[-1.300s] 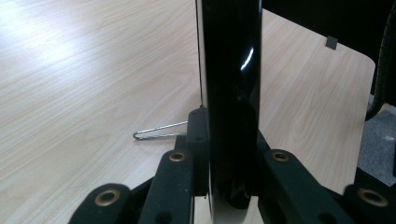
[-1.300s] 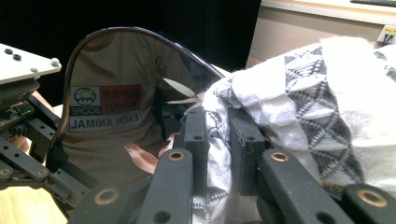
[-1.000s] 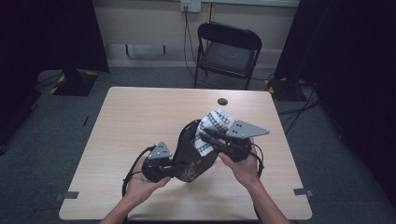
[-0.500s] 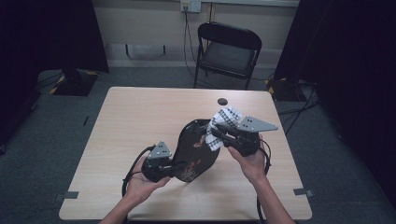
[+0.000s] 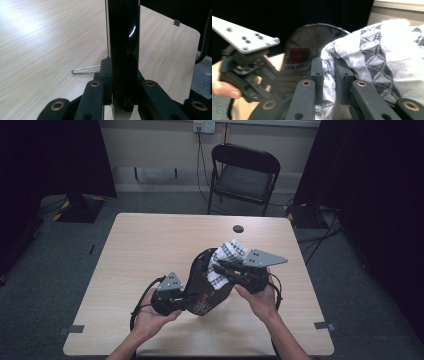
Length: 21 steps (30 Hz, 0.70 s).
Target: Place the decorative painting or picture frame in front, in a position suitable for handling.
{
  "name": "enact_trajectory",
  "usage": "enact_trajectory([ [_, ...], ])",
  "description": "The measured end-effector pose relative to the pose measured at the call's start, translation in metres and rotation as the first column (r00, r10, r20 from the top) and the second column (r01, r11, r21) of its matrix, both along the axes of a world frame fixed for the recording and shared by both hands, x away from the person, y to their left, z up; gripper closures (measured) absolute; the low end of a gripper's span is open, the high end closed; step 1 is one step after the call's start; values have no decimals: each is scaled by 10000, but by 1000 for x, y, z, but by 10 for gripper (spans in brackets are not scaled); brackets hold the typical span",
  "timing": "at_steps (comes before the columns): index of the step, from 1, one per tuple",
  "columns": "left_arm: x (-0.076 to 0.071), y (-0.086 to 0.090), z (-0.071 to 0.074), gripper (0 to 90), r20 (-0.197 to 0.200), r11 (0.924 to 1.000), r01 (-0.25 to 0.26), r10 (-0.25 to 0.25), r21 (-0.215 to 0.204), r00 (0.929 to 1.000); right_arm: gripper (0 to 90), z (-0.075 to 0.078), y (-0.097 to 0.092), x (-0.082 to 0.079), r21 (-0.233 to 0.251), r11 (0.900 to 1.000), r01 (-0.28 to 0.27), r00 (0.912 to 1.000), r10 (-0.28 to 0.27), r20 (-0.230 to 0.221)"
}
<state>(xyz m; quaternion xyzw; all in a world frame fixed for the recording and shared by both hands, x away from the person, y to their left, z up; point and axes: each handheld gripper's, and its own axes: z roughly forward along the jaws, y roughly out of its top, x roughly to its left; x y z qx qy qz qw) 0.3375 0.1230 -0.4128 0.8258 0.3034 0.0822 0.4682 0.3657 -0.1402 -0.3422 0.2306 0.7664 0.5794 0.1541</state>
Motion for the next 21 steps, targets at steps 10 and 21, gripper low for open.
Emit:
enact_trajectory([
  [10,0,-1,0,794,62,10000,-4,4,-6,10000,794,-13,-29,17,-311,9916,1256,9915,-1265,-290],
  [21,-1,-1,-1,794,59,10000,-13,12,17,10000,794,-13,-5,0,-560,9974,462,9989,-468,-96],
])
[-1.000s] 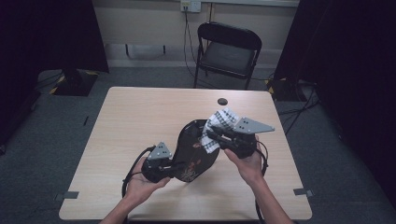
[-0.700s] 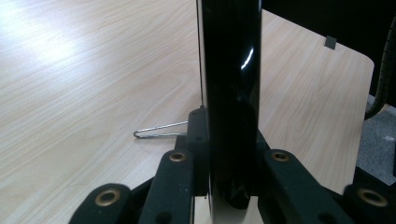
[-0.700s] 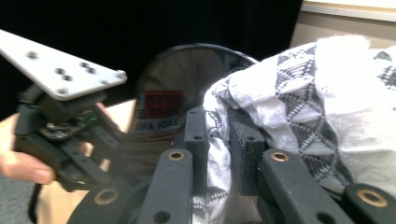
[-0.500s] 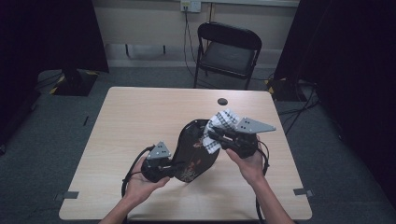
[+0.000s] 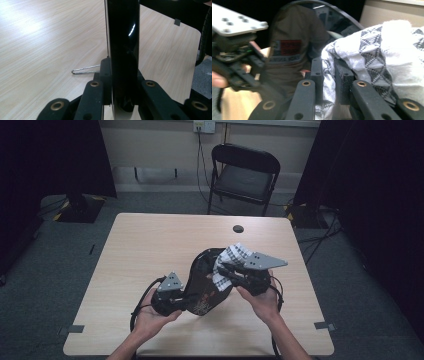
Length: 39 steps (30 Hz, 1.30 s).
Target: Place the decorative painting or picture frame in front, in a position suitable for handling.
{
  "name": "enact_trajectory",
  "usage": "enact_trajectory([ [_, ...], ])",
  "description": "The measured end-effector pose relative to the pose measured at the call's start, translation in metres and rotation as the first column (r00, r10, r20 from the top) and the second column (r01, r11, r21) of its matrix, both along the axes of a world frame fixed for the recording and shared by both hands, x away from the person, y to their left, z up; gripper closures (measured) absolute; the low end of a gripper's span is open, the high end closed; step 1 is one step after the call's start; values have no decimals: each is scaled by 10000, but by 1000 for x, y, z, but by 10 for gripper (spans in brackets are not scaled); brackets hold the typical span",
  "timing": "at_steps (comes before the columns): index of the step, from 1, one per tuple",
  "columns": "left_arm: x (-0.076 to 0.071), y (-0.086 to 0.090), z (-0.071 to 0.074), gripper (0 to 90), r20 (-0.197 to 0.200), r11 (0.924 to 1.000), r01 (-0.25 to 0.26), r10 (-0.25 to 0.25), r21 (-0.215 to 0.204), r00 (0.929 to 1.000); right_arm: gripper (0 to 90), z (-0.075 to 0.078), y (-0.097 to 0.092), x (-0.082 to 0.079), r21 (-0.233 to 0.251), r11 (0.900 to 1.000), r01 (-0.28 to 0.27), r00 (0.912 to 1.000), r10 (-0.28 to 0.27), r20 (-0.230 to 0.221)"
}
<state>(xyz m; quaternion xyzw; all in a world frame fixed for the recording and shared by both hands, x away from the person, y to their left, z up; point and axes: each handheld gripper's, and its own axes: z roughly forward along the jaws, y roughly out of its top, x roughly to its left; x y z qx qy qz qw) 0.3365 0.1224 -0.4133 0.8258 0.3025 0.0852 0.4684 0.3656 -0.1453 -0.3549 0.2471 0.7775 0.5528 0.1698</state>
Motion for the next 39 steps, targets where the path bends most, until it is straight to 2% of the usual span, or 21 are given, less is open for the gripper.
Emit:
enact_trajectory([
  [1,0,0,0,794,9,10000,6,-6,11,10000,794,1,4,-2,-19,9998,-198,9998,198,48],
  [6,0,0,0,795,7,10000,5,-5,-39,10000,795,2,3,-1,39,9998,-215,9997,214,118],
  [10,0,0,0,795,8,10000,31,-31,-15,10000,795,1,-9,6,72,9995,302,9995,-302,78],
  [14,0,0,0,795,16,10000,50,-50,-11,10000,795,-4,-26,16,128,9946,1028,9946,-1026,-161],
  [18,0,0,0,795,28,10000,57,-57,24,10000,795,-8,-30,17,33,9928,1200,9925,-1198,-258],
  [22,0,1,0,794,45,10000,77,-77,21,10000,795,-5,-22,12,62,9962,870,9961,-869,-157],
  [26,0,1,0,794,41,10000,73,-73,5,10000,794,1,-4,-1,10,9999,105,9999,-105,69],
  [29,0,1,0,795,15,10000,65,-65,-4,10000,794,6,9,-9,-127,9992,-370,9989,373,273],
  [33,0,1,0,794,18,10000,87,-87,4,10000,795,5,11,-8,-164,9991,-384,9988,388,284],
  [39,0,1,0,794,20,10000,95,-95,0,10000,795,-1,-19,10,55,9974,717,9974,-716,-37],
])
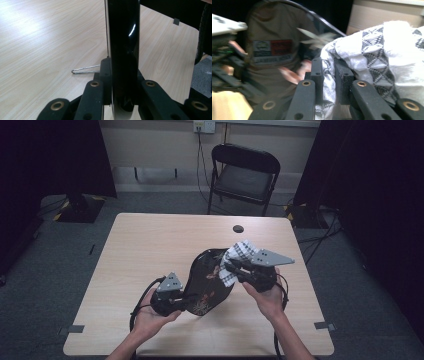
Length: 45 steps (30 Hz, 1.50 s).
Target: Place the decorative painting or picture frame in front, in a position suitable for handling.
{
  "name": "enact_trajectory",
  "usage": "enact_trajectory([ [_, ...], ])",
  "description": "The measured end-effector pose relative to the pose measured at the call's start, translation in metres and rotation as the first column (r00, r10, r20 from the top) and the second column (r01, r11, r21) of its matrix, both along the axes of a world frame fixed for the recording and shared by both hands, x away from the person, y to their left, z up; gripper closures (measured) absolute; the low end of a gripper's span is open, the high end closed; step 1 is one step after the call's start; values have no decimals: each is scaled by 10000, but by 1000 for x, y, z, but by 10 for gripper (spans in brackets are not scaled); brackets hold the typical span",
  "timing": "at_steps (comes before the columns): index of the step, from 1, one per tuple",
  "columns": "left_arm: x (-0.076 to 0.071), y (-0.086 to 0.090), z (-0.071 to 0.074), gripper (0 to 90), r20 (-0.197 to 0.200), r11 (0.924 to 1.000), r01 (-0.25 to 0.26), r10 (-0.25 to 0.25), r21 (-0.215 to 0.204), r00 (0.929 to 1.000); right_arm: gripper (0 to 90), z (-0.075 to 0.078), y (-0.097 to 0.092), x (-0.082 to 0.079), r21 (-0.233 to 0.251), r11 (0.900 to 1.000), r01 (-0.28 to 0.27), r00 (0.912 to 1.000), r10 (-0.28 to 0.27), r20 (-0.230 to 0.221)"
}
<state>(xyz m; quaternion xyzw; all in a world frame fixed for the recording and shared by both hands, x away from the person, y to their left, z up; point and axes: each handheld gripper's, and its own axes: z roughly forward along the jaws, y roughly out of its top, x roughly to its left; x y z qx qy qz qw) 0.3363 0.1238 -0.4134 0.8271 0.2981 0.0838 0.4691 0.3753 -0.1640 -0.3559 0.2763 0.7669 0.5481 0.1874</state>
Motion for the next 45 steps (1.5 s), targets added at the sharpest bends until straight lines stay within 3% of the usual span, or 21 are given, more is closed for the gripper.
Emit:
enact_trajectory([
  [3,0,0,0,795,-11,10000,6,-6,-4,10000,794,-4,-9,5,-84,9991,420,9989,-421,-186],
  [7,0,0,0,794,-18,10000,10,-10,-10,10000,794,-5,-8,5,-76,9990,447,9988,-449,-218],
  [16,0,0,0,791,-9,10000,7,-7,-12,10000,792,4,23,-15,-109,9959,-901,9959,902,91],
  [18,0,0,0,791,19,10000,7,-7,15,10000,792,5,27,-18,-190,9956,-921,9952,927,317],
  [22,0,0,0,792,31,10000,11,-11,35,10000,794,4,20,-12,-134,9974,-714,9971,717,261],
  [29,0,-1,0,791,33,10000,20,-20,31,10000,793,-5,-6,5,21,9998,210,9997,-210,-111],
  [35,0,0,0,792,49,10000,34,-34,59,10000,790,-8,-10,7,22,9999,117,9998,-117,-183],
  [45,0,0,0,791,27,10000,7,-7,40,10000,791,-1,24,-14,-130,9925,-1216,9922,1219,263],
])
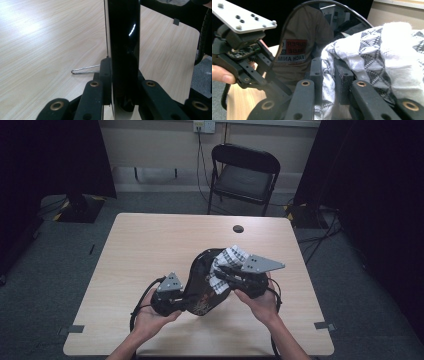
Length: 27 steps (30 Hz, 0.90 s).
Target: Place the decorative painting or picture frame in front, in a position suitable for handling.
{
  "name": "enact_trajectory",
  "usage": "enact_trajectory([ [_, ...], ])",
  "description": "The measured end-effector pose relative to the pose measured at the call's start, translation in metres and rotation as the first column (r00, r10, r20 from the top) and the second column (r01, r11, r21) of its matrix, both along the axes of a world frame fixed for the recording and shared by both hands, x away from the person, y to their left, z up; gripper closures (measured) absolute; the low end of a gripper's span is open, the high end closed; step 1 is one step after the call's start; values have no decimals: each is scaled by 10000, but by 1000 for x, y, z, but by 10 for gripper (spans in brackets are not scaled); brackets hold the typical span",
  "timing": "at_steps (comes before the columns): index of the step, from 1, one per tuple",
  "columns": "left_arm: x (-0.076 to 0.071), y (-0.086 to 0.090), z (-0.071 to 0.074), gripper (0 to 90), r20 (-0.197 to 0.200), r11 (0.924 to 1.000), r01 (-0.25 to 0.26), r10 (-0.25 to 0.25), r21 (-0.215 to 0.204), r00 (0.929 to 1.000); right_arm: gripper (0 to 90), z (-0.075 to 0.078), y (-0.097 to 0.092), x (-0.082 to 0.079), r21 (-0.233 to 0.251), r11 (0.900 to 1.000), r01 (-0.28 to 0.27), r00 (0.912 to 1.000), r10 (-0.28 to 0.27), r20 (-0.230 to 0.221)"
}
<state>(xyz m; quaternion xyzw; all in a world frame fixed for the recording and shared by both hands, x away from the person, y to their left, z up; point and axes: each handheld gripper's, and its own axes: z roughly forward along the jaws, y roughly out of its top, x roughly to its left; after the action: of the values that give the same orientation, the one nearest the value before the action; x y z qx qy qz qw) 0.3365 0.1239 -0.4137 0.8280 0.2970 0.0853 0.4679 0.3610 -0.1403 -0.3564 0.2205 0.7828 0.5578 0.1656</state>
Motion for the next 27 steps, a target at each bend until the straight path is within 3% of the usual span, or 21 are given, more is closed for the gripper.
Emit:
enact_trajectory([
  [4,0,-1,0,791,-5,10000,15,-15,-4,10000,793,0,-2,2,21,10000,-6,10000,6,-41],
  [8,1,-1,0,788,19,10000,49,-49,7,10000,793,-3,-12,8,73,9993,376,9992,-375,-132],
  [11,0,-1,0,788,-14,10000,15,-15,-48,10000,792,-7,-26,17,93,9950,993,9947,-990,-284],
  [16,1,-1,0,787,-40,10000,50,-50,-31,10000,791,-10,-38,24,132,9900,1405,9887,-1396,-542],
  [19,1,-1,0,787,-51,10000,30,-30,-56,10000,791,-9,-36,23,99,9904,1380,9892,-1373,-518],
  [27,1,-1,0,787,-59,10000,16,-16,-39,10000,791,-3,-9,6,-97,9991,413,9989,-415,-220],
])
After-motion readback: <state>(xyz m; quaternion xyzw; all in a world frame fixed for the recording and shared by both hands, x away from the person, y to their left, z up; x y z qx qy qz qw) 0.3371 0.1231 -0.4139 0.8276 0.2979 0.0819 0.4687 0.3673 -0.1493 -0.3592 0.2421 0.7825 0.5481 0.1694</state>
